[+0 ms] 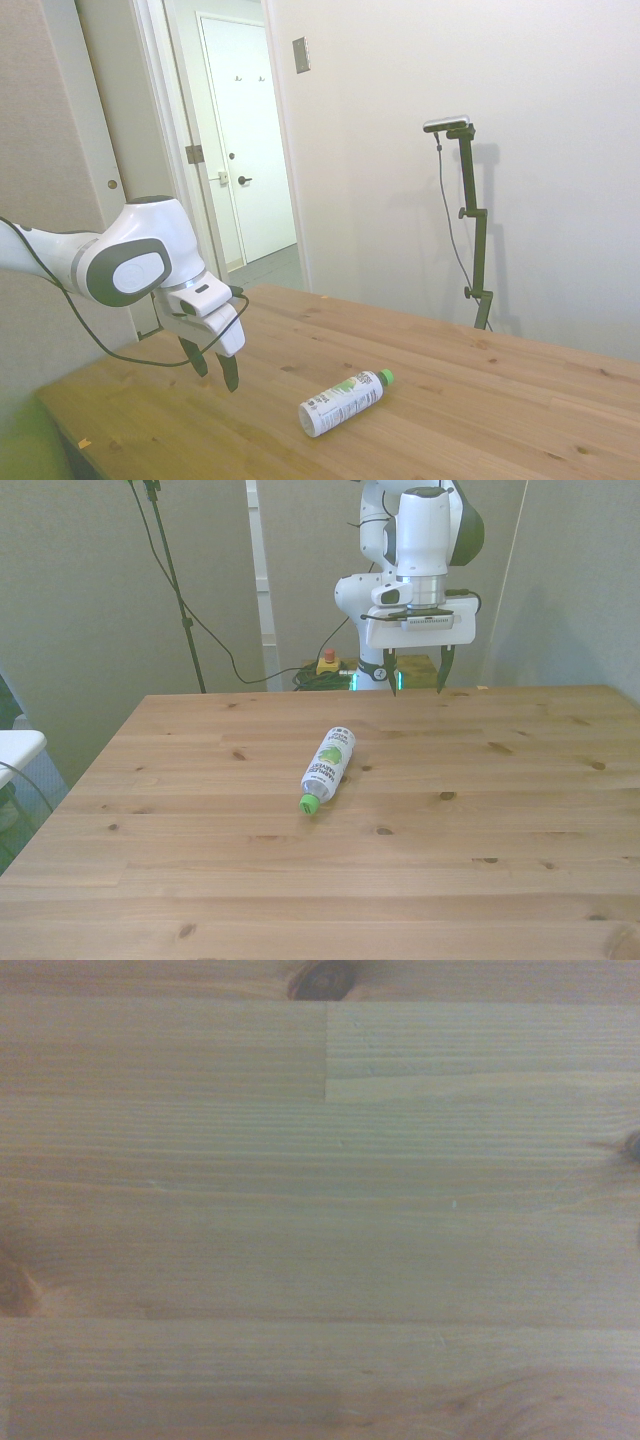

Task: Stand the water bottle

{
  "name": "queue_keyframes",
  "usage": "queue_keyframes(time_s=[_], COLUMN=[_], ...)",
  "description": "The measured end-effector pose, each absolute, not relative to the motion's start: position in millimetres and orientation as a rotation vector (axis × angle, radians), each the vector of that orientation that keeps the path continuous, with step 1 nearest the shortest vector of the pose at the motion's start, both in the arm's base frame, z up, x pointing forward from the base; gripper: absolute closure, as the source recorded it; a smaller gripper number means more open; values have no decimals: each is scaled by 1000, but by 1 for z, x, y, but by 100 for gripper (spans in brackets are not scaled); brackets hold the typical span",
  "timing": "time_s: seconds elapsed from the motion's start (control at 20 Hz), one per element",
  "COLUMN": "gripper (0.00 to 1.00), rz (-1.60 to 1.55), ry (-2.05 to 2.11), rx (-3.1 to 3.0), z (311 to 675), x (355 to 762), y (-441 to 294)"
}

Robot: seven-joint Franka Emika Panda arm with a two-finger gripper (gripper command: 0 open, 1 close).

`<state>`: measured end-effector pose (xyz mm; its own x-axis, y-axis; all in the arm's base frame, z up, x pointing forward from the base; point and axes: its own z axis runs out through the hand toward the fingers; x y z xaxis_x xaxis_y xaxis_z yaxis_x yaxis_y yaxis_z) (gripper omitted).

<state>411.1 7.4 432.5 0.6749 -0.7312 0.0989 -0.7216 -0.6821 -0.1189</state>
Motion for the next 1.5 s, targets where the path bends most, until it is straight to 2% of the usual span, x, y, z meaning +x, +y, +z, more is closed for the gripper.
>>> queue_keyframes(time_s=[0.35,0.7,0.95,1.15,1.5], gripper=[0,0,0,0,0], rz=[-271,-374,-432,-439,-383], ry=[1236,1402,1510,1591,1673], rx=[-2775,-2647,-2580,-2542,-2508], z=[448,468,458,449,412], x=[429,517,562,576,603], y=[-4,-80,-131,-163,-189])
